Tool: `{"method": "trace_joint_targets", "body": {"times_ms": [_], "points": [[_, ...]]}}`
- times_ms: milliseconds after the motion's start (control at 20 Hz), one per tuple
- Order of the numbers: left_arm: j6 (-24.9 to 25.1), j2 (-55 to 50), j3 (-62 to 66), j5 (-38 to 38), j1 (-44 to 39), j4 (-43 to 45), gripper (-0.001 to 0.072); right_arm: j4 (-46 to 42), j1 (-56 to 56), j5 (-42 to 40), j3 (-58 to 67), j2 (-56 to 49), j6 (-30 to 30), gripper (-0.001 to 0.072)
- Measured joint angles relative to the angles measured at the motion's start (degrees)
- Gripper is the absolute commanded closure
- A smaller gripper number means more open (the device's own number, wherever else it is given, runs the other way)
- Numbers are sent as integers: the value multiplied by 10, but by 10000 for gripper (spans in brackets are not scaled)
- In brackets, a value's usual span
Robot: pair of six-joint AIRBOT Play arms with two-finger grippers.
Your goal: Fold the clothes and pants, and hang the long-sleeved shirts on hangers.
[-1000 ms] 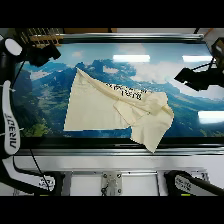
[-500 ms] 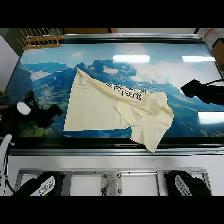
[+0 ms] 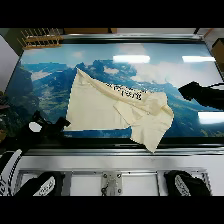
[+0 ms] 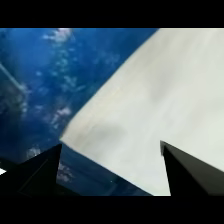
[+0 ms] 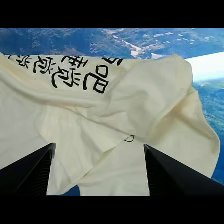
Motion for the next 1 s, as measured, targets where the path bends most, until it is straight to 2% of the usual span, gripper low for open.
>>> {"method": "trace_joint_targets", "body": {"times_ms": [50, 100, 150, 250, 300, 450, 650, 850, 1000], "points": [[-1, -16, 10, 8, -9, -5, 25, 2, 0, 0, 0, 0, 0, 114], [-2, -32, 22, 11, -18, -7, 155, 2, 0, 0, 0, 1, 0, 115], [-3, -49, 35, 14, -27, -8, 351, 3, 0, 0, 0, 1, 0, 114], [-3, -81, 62, 13, -43, -6, 670, 5, 0, 0, 0, 1, 0, 109], [-3, -92, 75, 10, -49, -5, 704, 5, -1, 3, 0, 1, 0, 104], [2, -100, 113, 7, -48, -5, 703, -4, -31, 23, -10, -3, 0, 103], [46, -70, 145, -7, -21, -4, 703, -17, -119, 51, -88, -28, -22, 103], [88, -40, 154, -21, -3, -3, 704, -17, -169, 18, -195, -96, -63, 104], [102, -30, 156, -26, 1, -3, 704, 15, -172, -8, -236, -170, -102, 107]]}}
